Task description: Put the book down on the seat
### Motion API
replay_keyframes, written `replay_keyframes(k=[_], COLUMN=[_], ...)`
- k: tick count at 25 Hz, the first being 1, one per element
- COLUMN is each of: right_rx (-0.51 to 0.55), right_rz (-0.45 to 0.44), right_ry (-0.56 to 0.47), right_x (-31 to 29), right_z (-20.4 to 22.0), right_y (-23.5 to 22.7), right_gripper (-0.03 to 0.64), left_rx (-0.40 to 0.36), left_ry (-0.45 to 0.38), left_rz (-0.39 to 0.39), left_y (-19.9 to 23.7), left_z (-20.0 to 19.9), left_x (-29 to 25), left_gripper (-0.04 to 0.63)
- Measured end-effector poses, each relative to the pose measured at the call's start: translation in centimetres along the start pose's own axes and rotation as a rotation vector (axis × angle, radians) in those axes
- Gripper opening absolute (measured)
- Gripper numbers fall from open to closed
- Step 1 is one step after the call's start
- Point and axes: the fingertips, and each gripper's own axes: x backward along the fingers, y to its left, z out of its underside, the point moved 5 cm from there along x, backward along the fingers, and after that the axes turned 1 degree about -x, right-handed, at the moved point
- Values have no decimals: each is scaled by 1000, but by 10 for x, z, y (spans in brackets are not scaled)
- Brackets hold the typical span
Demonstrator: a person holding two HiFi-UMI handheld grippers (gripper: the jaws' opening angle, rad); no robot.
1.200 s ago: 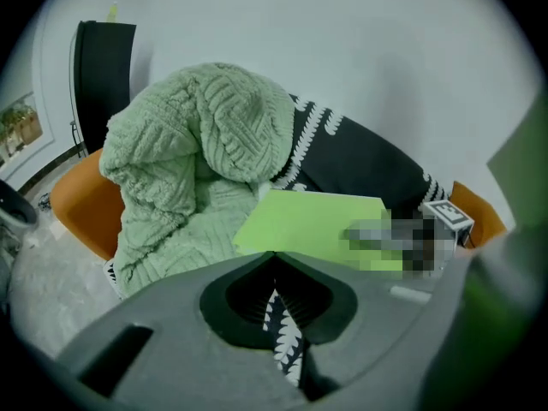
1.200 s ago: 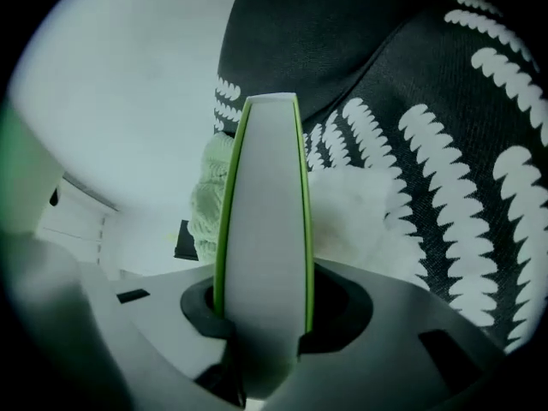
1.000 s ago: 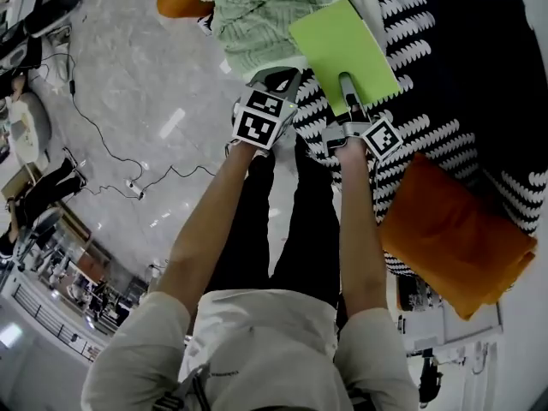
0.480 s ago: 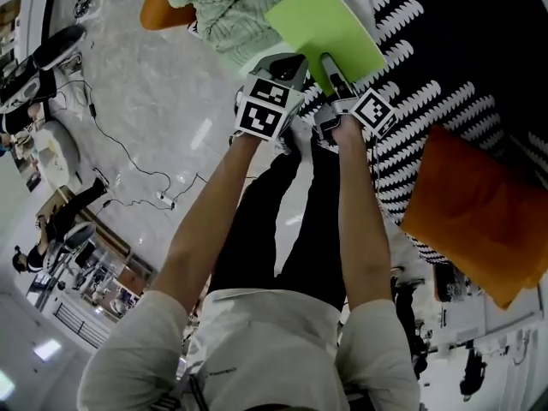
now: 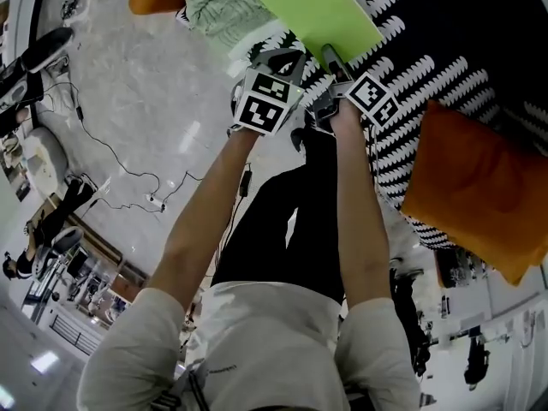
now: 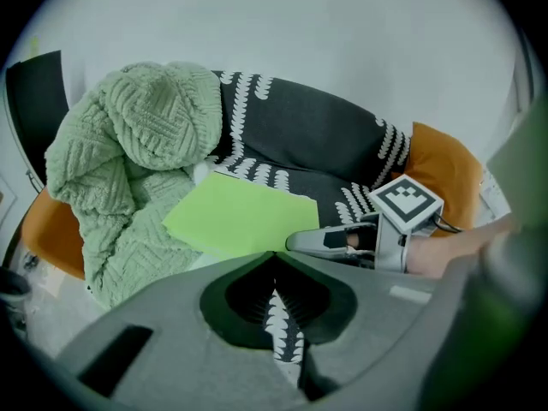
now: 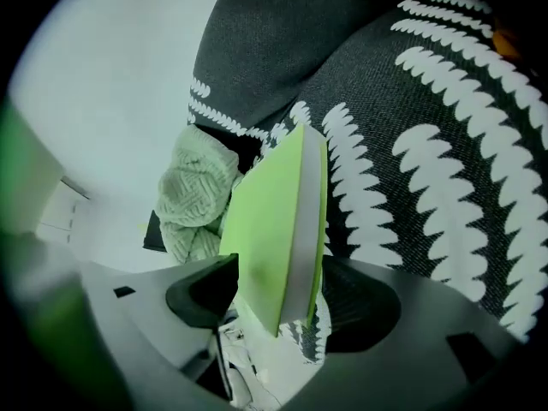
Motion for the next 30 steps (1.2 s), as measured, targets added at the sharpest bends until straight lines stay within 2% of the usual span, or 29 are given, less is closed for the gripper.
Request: replay_keyframes(k=[5, 14, 19, 25, 30], right_rx=[22, 303, 461, 697, 800], right_rz=[-37, -18, -26, 5, -13], right_ry=[-5, 51, 0, -2, -26], right_x=[26, 77, 123, 183, 238], right_z=[17, 42, 45, 48, 71], right_y=[-6, 7, 47, 99, 138], right_gripper=[265, 265, 265, 265, 265], left_rx=[73, 192, 186, 198, 179], left_ry=[-61, -132, -155, -204, -259], left_rz=[-14, -55, -60, -58, -40], left_y=[-14, -48, -64, -89, -124], left_z=[22, 70, 69, 51, 44], left_x=[27, 75, 106, 153, 194], left_gripper=[8, 8, 9, 8, 8])
